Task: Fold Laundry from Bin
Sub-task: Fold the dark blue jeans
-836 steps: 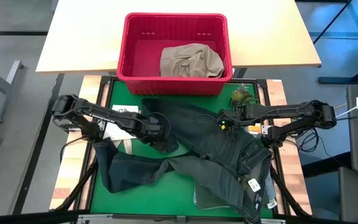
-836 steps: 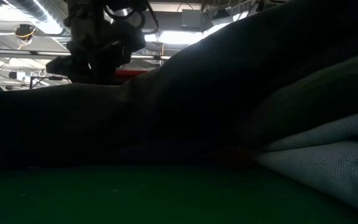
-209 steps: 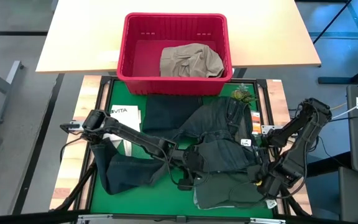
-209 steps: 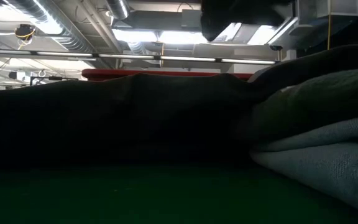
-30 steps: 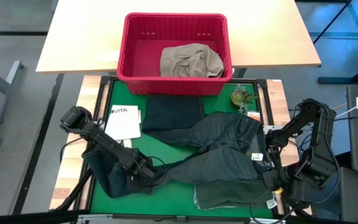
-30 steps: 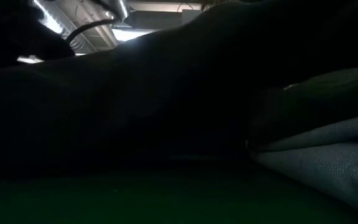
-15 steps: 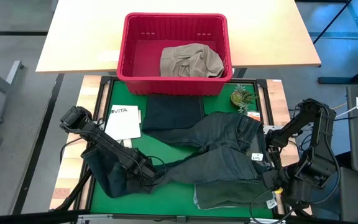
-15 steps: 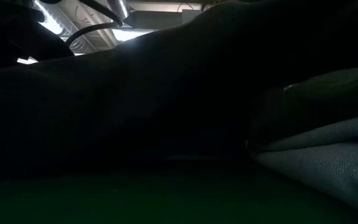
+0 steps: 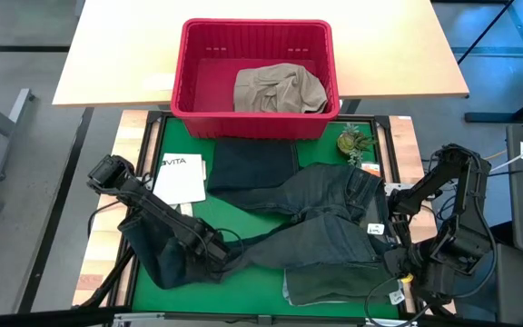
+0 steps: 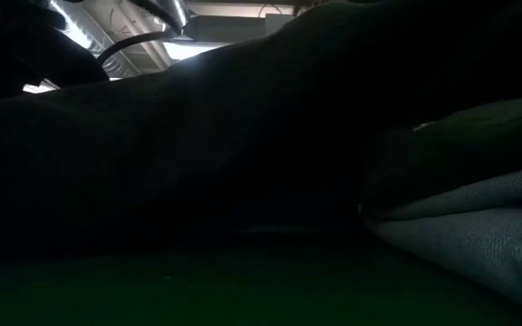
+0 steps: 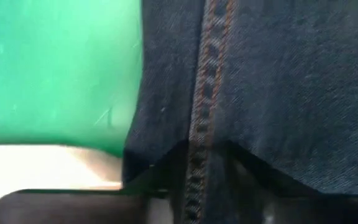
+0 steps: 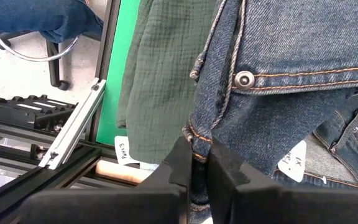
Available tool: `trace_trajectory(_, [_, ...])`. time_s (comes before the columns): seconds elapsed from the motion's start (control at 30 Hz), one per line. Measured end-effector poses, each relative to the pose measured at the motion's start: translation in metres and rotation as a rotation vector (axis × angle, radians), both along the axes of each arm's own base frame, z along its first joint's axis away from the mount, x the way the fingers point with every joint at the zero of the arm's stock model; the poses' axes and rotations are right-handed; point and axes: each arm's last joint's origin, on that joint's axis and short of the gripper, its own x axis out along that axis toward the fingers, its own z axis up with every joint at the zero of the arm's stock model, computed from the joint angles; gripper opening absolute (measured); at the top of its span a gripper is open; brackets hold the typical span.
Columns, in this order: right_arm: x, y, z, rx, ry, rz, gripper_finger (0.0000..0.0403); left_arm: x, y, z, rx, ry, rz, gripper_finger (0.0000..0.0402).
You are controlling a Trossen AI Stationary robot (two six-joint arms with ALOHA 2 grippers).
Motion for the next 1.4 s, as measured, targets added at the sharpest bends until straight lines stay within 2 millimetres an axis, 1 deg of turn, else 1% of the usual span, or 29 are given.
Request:
trace_trajectory(0.07, [0.000,0.000,0.000,0.000,0.000,0.000,0.0025,0.002,-0.001,0.000,0.000,-0.025,-0.002,0.0127])
trace_trajectory(0.17, [0.000,0.000,0.000,0.000,0.000,0.000,0.0025,0.003,-0.001,0.000,0.049,-0.061,-0.007,0.0167])
trace_trajectory(0.27, [0.000,0.000,0.000,0.000,0.000,0.000,0.0025,0.003,0.000,-0.003,0.080,-0.087,-0.008,0.0200])
trace_trajectory(0.37, [0.000,0.000,0.000,0.000,0.000,0.000,0.0025,0.002,0.000,-0.009,0.064,-0.101,0.034,0.0219])
trace_trajectory(0.5, [0.000,0.000,0.000,0.000,0.000,0.000,0.0025,0.000,0.000,-0.019,0.046,-0.126,0.062,0.0222])
trace_trajectory(0.63, [0.000,0.000,0.000,0.000,0.001,0.000,0.0025,-0.002,0.001,-0.023,0.030,-0.122,0.060,0.0202])
trace_trajectory(0.73, [0.000,0.000,0.000,-0.001,0.000,0.000,0.0025,-0.004,0.001,-0.025,0.032,-0.123,0.059,0.0171])
trace_trajectory(0.83, [0.000,0.000,0.000,-0.001,-0.001,0.000,0.0025,-0.005,0.002,-0.026,0.034,-0.120,0.059,0.0126])
trace_trajectory(1.0, [0.000,0.000,0.000,-0.002,-0.002,0.000,0.0026,-0.005,0.001,-0.026,0.023,-0.116,0.066,0.0025])
trace_trajectory(1.03, [0.000,0.000,0.000,-0.002,-0.002,0.000,0.0026,-0.005,0.001,-0.027,0.022,-0.114,0.073,0.0015])
trace_trajectory(1.23, [0.000,0.000,0.000,-0.003,-0.003,0.000,0.0026,0.000,-0.001,-0.019,0.004,-0.095,0.050,0.0006])
trace_trajectory(1.4, [0.000,0.000,0.000,-0.004,-0.005,-0.001,0.0026,0.008,-0.005,0.001,-0.017,-0.121,0.015,0.0002])
